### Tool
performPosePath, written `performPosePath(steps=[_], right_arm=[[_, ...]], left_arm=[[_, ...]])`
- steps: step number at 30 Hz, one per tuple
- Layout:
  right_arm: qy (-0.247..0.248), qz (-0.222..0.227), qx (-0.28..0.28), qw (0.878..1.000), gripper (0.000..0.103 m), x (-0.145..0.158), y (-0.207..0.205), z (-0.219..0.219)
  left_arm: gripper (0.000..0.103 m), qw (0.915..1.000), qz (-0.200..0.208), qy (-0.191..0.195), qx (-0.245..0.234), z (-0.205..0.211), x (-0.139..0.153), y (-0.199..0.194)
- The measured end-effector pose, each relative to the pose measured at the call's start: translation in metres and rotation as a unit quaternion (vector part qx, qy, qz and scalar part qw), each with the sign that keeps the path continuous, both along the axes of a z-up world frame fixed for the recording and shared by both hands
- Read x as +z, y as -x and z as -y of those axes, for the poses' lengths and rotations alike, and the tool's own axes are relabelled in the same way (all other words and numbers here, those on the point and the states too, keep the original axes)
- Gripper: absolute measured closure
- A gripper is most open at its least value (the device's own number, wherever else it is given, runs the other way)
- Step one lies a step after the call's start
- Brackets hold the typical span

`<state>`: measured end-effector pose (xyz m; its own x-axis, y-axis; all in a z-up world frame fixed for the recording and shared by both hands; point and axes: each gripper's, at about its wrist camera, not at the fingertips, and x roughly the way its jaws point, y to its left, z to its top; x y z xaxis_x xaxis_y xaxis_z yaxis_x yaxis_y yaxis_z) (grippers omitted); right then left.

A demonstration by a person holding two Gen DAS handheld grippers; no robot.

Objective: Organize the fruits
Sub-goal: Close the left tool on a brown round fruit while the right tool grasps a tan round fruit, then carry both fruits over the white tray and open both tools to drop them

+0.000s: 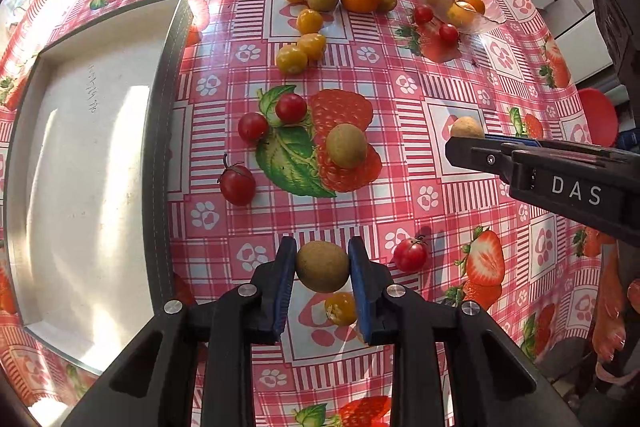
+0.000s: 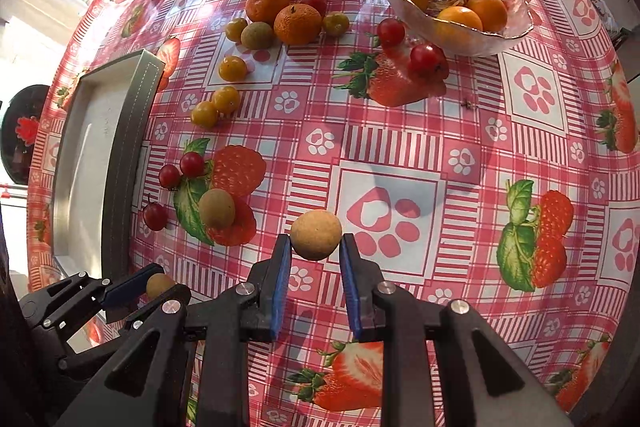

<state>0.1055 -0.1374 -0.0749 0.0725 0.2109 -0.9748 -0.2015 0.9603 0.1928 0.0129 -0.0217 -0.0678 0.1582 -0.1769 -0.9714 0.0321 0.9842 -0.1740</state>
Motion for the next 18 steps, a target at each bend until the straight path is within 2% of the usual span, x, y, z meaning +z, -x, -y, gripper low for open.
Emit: performPosePath(steps=[4, 9, 18], right_arm=[[-0.01, -0.002, -0.003, 1.0, 0.077, 0.014, 0.015, -0.003], [-0.026, -0.005, 0.009, 1.0, 0.077, 0.036, 0.04, -0.007], [-0.044, -0.011, 0.079, 0.996, 0.077, 0.045, 0.051, -0.099]], left_arm=[[0.075, 0.9999, 0.015, 0.009, -0.001, -0.012, 0.022, 0.004], [0.075, 0.9994, 0.032, -0.004, 0.014, -0.041, 0.044, 0.014], [0.075, 0.9948, 0.026, -0.046, 0.087, -0.134, 0.042, 0.029]])
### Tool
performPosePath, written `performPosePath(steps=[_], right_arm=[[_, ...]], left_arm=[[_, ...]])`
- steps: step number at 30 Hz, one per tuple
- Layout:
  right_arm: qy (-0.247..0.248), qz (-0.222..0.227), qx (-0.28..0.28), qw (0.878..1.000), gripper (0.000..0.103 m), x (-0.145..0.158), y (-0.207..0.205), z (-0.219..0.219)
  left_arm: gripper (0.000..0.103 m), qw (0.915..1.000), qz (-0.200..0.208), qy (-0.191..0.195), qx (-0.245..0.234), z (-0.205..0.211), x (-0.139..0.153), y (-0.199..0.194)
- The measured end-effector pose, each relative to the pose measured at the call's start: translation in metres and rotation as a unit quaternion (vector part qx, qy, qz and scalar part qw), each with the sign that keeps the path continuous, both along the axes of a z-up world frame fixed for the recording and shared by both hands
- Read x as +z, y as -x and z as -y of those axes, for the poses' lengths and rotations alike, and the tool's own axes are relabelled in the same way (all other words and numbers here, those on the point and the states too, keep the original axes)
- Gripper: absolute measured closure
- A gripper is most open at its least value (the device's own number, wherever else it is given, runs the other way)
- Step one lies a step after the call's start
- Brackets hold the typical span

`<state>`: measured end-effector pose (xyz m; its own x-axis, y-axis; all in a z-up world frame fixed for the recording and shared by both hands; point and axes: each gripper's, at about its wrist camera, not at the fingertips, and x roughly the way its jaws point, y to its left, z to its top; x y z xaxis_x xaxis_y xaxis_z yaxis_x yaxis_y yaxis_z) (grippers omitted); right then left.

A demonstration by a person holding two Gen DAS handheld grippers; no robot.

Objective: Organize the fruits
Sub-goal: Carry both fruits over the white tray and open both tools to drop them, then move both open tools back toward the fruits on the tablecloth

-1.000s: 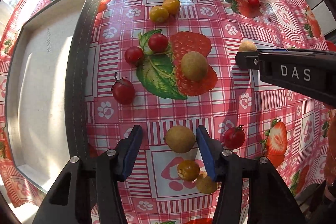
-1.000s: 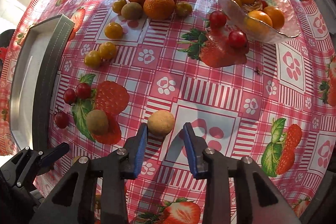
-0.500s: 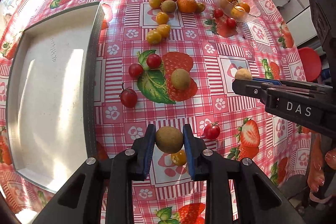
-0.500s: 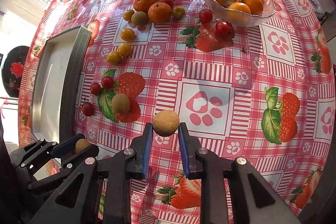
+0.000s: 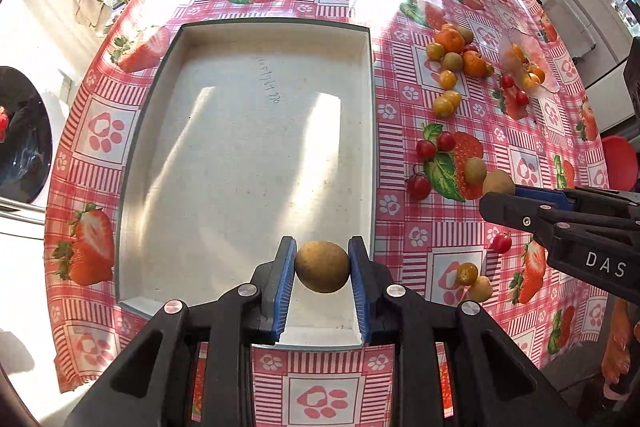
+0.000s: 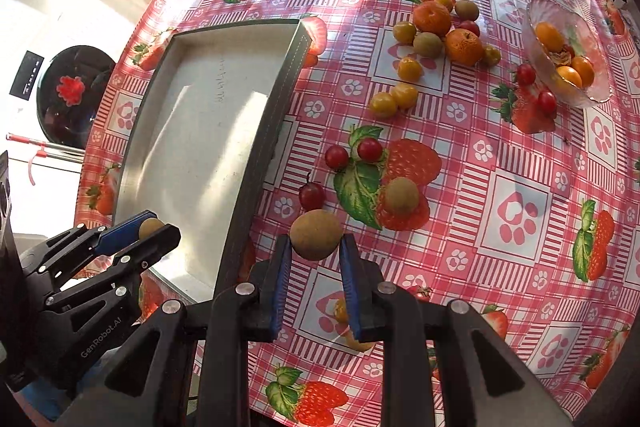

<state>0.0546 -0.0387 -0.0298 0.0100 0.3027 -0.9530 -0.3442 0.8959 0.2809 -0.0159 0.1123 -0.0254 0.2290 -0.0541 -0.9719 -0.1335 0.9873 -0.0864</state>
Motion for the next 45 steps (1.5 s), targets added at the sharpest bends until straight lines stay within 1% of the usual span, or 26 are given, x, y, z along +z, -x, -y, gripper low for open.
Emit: performPosePath(steps=[6, 12, 19, 24, 25, 26, 28, 30, 32, 34, 37, 40, 42, 45], right_arm=[[-0.006, -0.015, 0.047, 0.999, 0.077, -0.011, 0.006, -0.066], [0.013, -0.037, 0.077, 0.996, 0.077, -0.036, 0.012, -0.109], [0.05, -0.051, 0.094, 0.993, 0.075, -0.058, 0.015, -0.125], [0.058, -0.058, 0.097, 0.992, 0.075, -0.065, 0.018, -0.128], [0.059, -0.059, 0.098, 0.992, 0.07, -0.067, 0.019, -0.129], [0.059, -0.06, 0.098, 0.992, 0.061, -0.068, 0.02, -0.129], [0.053, -0.058, 0.098, 0.992, 0.055, -0.067, 0.021, -0.131], [0.045, -0.054, 0.095, 0.993, 0.047, -0.063, 0.02, -0.13], [0.037, -0.049, 0.092, 0.994, 0.033, -0.056, 0.017, -0.127], [0.031, -0.043, 0.088, 0.995, 0.025, -0.048, 0.016, -0.125], [0.023, -0.027, 0.081, 0.996, 0.02, -0.036, 0.015, -0.125], [0.034, -0.003, 0.077, 0.996, 0.014, -0.024, 0.014, -0.115], [0.04, 0.001, 0.07, 0.997, 0.013, -0.018, 0.008, -0.1], [0.047, -0.004, 0.048, 0.998, 0.013, -0.015, 0.002, -0.081]], left_arm=[[0.075, 0.999, -0.018, -0.025, 0.033, -0.05, -0.021, 0.01], [0.075, 0.9979, -0.034, -0.03, 0.046, -0.077, -0.041, 0.016], [0.075, 0.9975, -0.049, -0.03, 0.043, -0.081, -0.058, 0.019], [0.074, 0.9972, -0.058, -0.031, 0.035, -0.076, -0.066, 0.018], [0.071, 0.9969, -0.062, -0.035, 0.033, -0.075, -0.068, 0.017], [0.053, 0.9966, -0.064, -0.039, 0.033, -0.074, -0.069, 0.017], [0.031, 0.9962, -0.057, -0.053, 0.039, -0.073, -0.071, 0.016], [0.031, 0.9967, -0.049, -0.052, 0.038, -0.073, -0.068, 0.018], [0.031, 0.9968, -0.051, -0.049, 0.037, -0.072, -0.069, 0.017], [0.031, 0.9965, -0.052, -0.055, 0.035, -0.07, -0.068, 0.017], [0.031, 0.9966, -0.052, -0.054, 0.034, -0.07, -0.064, 0.015], [0.031, 0.9967, -0.05, -0.058, 0.027, -0.067, -0.059, 0.012], [0.031, 0.997, -0.047, -0.058, 0.022, -0.06, -0.054, 0.009], [0.031, 0.9973, -0.044, -0.058, 0.011, -0.047, -0.049, 0.008]])
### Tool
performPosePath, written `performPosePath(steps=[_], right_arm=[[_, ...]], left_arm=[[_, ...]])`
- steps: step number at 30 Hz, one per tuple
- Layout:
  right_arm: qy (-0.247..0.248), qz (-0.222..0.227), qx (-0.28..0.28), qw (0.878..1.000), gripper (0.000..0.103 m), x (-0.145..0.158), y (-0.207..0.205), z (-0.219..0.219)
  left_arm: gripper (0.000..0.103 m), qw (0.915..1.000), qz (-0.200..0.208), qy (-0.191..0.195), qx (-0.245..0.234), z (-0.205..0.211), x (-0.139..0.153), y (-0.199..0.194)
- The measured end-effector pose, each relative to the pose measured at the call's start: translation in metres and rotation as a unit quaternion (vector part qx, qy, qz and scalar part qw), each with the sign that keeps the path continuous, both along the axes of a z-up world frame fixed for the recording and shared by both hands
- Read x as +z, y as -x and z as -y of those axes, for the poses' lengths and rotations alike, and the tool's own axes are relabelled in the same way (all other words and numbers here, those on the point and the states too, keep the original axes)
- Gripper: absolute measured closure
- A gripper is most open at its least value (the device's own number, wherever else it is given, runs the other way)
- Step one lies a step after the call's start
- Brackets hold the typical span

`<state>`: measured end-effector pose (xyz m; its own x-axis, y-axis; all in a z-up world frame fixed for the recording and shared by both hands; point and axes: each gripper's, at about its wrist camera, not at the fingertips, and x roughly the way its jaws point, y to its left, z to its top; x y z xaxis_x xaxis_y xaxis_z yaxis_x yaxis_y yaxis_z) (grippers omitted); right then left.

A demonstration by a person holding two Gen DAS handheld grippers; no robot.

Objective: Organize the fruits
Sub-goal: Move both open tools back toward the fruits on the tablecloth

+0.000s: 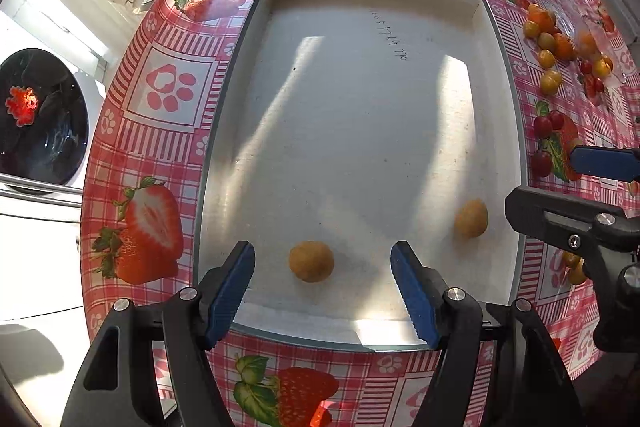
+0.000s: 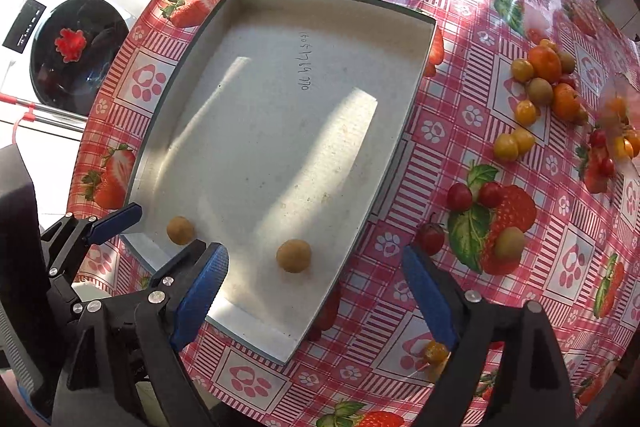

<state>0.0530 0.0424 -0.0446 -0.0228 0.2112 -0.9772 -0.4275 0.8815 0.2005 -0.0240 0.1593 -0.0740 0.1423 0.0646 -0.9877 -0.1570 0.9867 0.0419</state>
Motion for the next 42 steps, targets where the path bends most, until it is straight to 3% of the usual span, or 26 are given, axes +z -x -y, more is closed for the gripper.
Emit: performPosePath(steps=[11, 21, 27, 34, 36, 42], right_arm=[[0.029, -0.023, -0.112, 0.993, 0.013, -0.016, 0.02, 0.098], [0.064, -0.045, -0.193, 0.978, 0.013, -0.029, 0.041, 0.198], [0.058, -0.047, -0.196, 0.978, 0.013, -0.034, 0.043, 0.215], [0.036, -0.047, -0.175, 0.983, 0.013, -0.047, 0.027, 0.202], [0.033, -0.049, -0.166, 0.984, 0.017, -0.05, 0.022, 0.194], [0.029, -0.062, -0.137, 0.988, 0.052, -0.063, 0.019, 0.171]], left_arm=[[0.031, 0.9962, 0.004, 0.009, -0.087, 0.082, 0.012, -0.004], [0.031, 0.9826, 0.011, 0.028, -0.183, 0.172, 0.02, -0.002], [0.031, 0.9796, 0.001, 0.041, -0.197, 0.191, 0.009, 0.003], [0.031, 0.9784, -0.004, 0.061, -0.197, 0.2, -0.006, -0.005], [0.031, 0.9779, -0.005, 0.063, -0.199, 0.202, -0.01, -0.005], [0.031, 0.9799, -0.013, 0.062, -0.189, 0.201, -0.019, -0.007]])
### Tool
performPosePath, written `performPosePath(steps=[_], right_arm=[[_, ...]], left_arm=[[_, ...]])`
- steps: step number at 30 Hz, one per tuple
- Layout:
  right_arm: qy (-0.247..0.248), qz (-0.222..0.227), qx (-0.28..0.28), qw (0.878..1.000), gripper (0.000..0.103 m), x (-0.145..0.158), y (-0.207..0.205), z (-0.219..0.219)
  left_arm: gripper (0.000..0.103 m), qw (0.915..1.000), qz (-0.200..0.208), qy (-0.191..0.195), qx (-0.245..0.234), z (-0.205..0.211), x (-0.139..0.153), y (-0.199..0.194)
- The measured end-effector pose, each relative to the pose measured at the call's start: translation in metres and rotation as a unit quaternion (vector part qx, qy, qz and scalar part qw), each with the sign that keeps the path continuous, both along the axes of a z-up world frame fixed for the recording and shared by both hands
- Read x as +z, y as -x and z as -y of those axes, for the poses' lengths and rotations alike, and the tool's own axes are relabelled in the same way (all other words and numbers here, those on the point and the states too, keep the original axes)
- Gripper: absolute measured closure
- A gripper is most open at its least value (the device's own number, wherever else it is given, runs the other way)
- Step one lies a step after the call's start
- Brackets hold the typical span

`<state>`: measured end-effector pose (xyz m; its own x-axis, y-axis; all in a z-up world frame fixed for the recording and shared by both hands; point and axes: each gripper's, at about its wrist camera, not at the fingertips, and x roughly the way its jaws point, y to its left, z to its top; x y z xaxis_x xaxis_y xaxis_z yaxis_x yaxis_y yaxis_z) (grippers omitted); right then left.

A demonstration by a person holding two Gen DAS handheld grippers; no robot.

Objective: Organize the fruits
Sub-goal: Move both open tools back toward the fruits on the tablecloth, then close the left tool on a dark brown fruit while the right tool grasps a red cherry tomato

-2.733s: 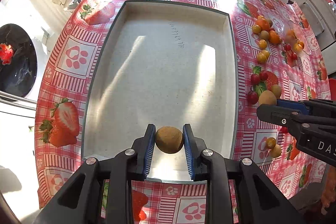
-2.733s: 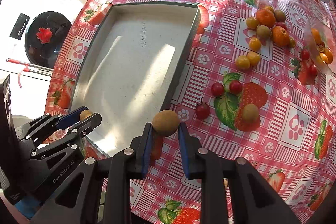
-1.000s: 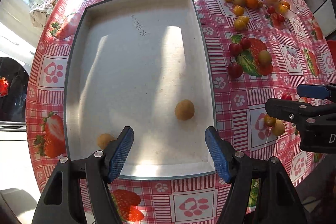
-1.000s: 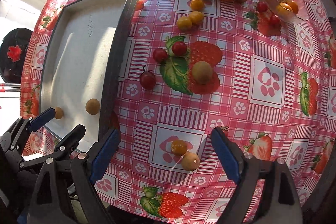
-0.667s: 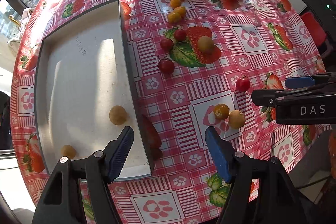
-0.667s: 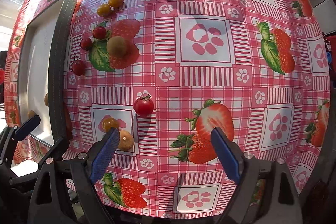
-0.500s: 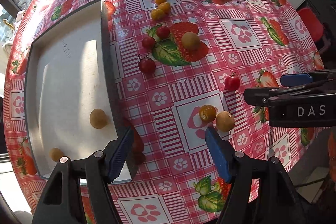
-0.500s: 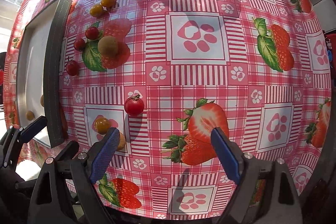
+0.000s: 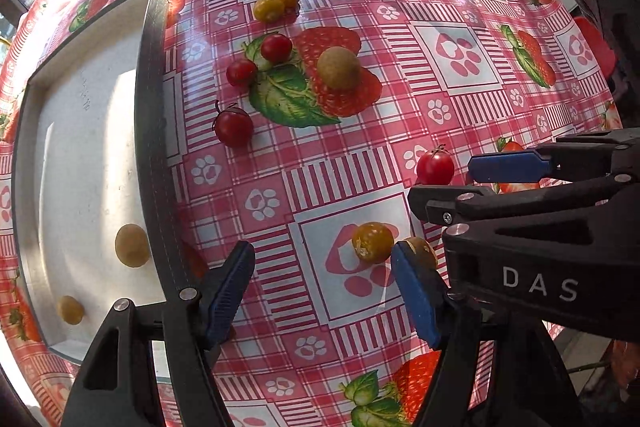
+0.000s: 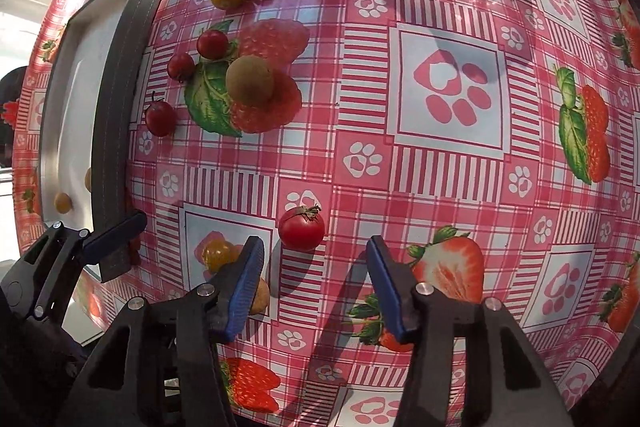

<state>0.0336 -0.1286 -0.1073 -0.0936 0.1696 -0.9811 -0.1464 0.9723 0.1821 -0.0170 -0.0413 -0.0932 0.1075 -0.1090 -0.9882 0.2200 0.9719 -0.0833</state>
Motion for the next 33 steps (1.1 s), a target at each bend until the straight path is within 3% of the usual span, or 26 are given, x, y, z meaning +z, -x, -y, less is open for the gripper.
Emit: performPosePath(steps=[3, 5, 7, 12, 14, 18, 22, 33], right_arm=[[0.0, 0.005, 0.0, 1.0, 0.06, 0.001, 0.003, -0.005], [0.002, 0.007, -0.004, 1.0, 0.075, -0.001, 0.0, -0.009], [0.002, 0.007, -0.009, 1.0, 0.08, -0.001, -0.001, -0.003], [-0.006, 0.008, -0.019, 1.0, 0.08, 0.002, -0.001, 0.009], [-0.008, 0.009, -0.023, 1.0, 0.08, 0.001, -0.001, 0.019], [-0.013, 0.012, -0.029, 0.999, 0.08, 0.002, 0.005, 0.035], [-0.019, 0.016, -0.03, 0.999, 0.08, -0.007, 0.012, 0.048], [-0.027, 0.026, -0.035, 0.999, 0.08, 0.028, 0.016, 0.052]], left_arm=[[0.031, 0.9999, -0.002, 0.009, 0.008, -0.003, -0.001, 0.0], [0.031, 0.9999, -0.003, 0.01, 0.007, -0.002, -0.002, 0.0], [0.031, 1.0, -0.005, 0.006, 0.003, 0.004, -0.005, -0.001], [0.032, 0.9999, -0.011, 0.006, 0.009, 0.003, -0.01, 0.001], [0.038, 0.9999, -0.008, 0.002, 0.009, 0.002, -0.01, -0.001], [0.079, 0.9999, -0.008, 0.01, 0.003, 0.003, -0.008, -0.007], [0.08, 0.9996, -0.016, 0.024, 0.006, -0.004, -0.005, -0.014], [0.08, 0.9983, -0.005, 0.049, 0.029, -0.037, 0.024, -0.003]])
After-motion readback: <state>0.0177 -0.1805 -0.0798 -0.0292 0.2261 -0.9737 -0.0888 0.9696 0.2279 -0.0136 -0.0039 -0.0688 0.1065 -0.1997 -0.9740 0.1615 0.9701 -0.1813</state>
